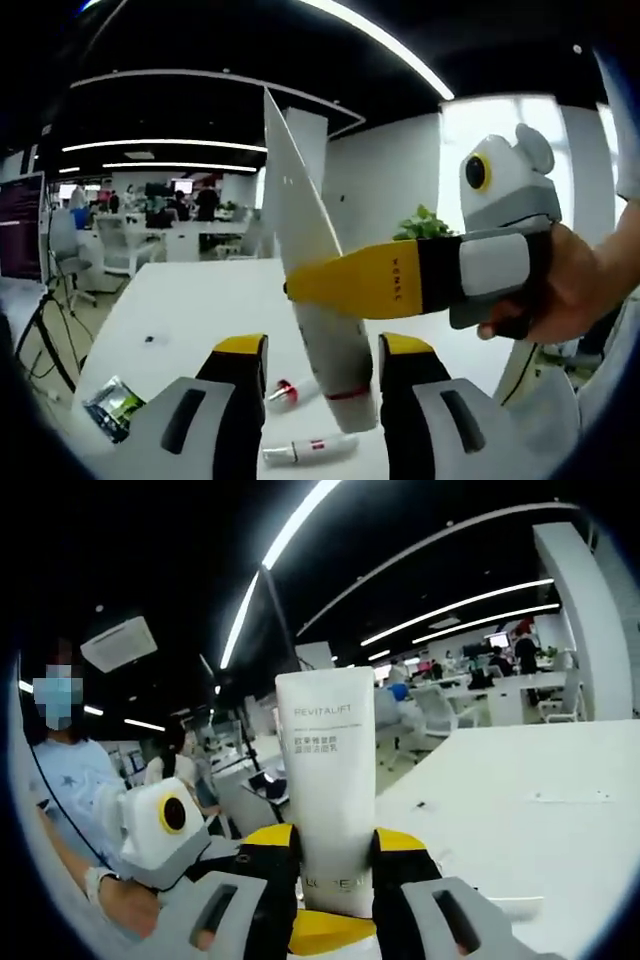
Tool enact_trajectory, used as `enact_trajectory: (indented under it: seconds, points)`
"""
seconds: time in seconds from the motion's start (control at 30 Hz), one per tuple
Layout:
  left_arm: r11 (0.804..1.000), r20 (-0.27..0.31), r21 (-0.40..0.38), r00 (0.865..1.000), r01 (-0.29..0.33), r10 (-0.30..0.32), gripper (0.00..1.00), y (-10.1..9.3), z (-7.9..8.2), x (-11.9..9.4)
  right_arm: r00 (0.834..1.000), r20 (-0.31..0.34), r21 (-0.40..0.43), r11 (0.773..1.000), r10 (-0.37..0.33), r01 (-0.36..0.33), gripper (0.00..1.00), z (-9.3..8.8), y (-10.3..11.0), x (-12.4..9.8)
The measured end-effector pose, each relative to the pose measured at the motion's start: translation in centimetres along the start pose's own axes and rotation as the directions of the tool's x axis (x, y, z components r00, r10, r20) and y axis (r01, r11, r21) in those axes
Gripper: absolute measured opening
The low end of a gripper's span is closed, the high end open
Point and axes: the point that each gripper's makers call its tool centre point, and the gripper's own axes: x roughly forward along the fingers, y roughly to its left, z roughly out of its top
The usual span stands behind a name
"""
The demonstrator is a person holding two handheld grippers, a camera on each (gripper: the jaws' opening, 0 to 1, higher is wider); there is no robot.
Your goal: Arrange the skincare products in the storage area until every visible bottle or jar stands upright without overlapping.
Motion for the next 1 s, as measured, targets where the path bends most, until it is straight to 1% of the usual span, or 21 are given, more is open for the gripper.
enact_trajectory:
  seconds: [0.1, 0.2, 0.27, 0.3, 0.33, 0.37, 0.4, 0.43, 0.57, 0.63, 0.73, 0.77, 0.83, 0.9, 1.0]
  points:
    - [1.0, 0.002, 0.024, 1.0, -0.005, 0.004, 0.34, -0.1, 0.0, -0.2, 1.0, 0.021, 0.027, 1.0, -0.009, 0.009, 0.21, 0.4, 0.0, 0.0]
    - [1.0, 0.014, 0.028, 1.0, -0.006, 0.005, 0.31, 0.0, 0.1, -0.1, 1.0, 0.018, 0.029, 1.0, -0.008, 0.007, 0.21, 0.1, 0.5, 0.1]
    - [1.0, 0.012, 0.031, 1.0, -0.002, 0.002, 0.29, -0.1, 0.1, -0.1, 1.0, 0.018, 0.035, 0.999, -0.006, 0.006, 0.21, -0.1, 0.8, 0.2]
    - [0.999, 0.018, 0.035, 1.0, -0.004, 0.003, 0.28, -0.1, 0.3, -0.1, 1.0, 0.022, 0.03, 1.0, -0.002, 0.001, 0.21, -0.1, 1.1, 0.2]
    - [0.998, 0.043, 0.055, 0.999, -0.006, 0.004, 0.27, -0.1, 0.7, 0.0, 1.0, 0.024, 0.032, 0.999, 0.001, -0.002, 0.21, -0.1, 1.3, 0.3]
    - [0.997, 0.053, 0.072, 0.999, -0.002, -0.002, 0.26, -0.2, 0.9, 0.0, 1.0, 0.024, 0.039, 0.999, 0.009, -0.01, 0.21, -0.2, 1.6, 0.4]
    - [0.998, 0.045, 0.056, 0.999, -0.024, 0.021, 0.27, 0.1, 0.8, 0.0, 1.0, 0.028, 0.035, 0.999, 0.004, -0.005, 0.22, -0.1, 1.7, 0.4]
    - [0.998, 0.045, 0.065, 0.999, -0.011, 0.008, 0.27, 0.0, 0.8, 0.0, 1.0, 0.026, 0.034, 0.999, 0.005, -0.006, 0.22, -0.1, 1.8, 0.5]
    - [0.999, 0.054, 0.048, 0.998, -0.017, 0.014, 0.25, 0.4, 0.9, -0.3, 0.999, 0.028, 0.041, 0.999, 0.023, -0.024, 0.23, 0.1, 2.1, 0.5]
    - [0.997, 0.053, 0.074, 0.999, -0.015, 0.011, 0.24, 0.2, 0.8, -0.5, 0.999, 0.012, 0.036, 0.998, 0.042, -0.042, 0.23, -0.1, 2.4, 0.2]
    - [0.995, 0.065, 0.097, 0.998, 0.001, -0.007, 0.22, -0.1, 0.8, -0.9, 0.998, -0.001, 0.017, 0.998, 0.066, -0.066, 0.24, -0.1, 2.9, -0.4]
    - [0.995, 0.076, 0.098, 0.997, 0.013, -0.021, 0.22, -0.3, 1.0, -1.1, 0.997, -0.002, 0.016, 0.997, 0.074, -0.074, 0.24, 0.0, 3.0, -0.6]
    - [0.993, 0.101, 0.112, 0.994, 0.031, -0.042, 0.21, -0.8, 1.4, -1.4, 0.995, -0.004, -0.014, 0.995, 0.102, -0.102, 0.24, 0.2, 3.4, -1.1]
    - [0.992, 0.114, 0.116, 0.992, 0.043, -0.056, 0.21, -1.2, 1.7, -1.5, 0.994, -0.011, -0.012, 0.994, 0.112, -0.112, 0.25, 0.4, 3.5, -1.5]
    - [0.994, 0.133, 0.089, 0.988, 0.07, -0.081, 0.21, -1.7, 2.1, -1.5, 0.991, -0.018, -0.01, 0.991, 0.133, -0.133, 0.25, 0.7, 3.6, -2.0]
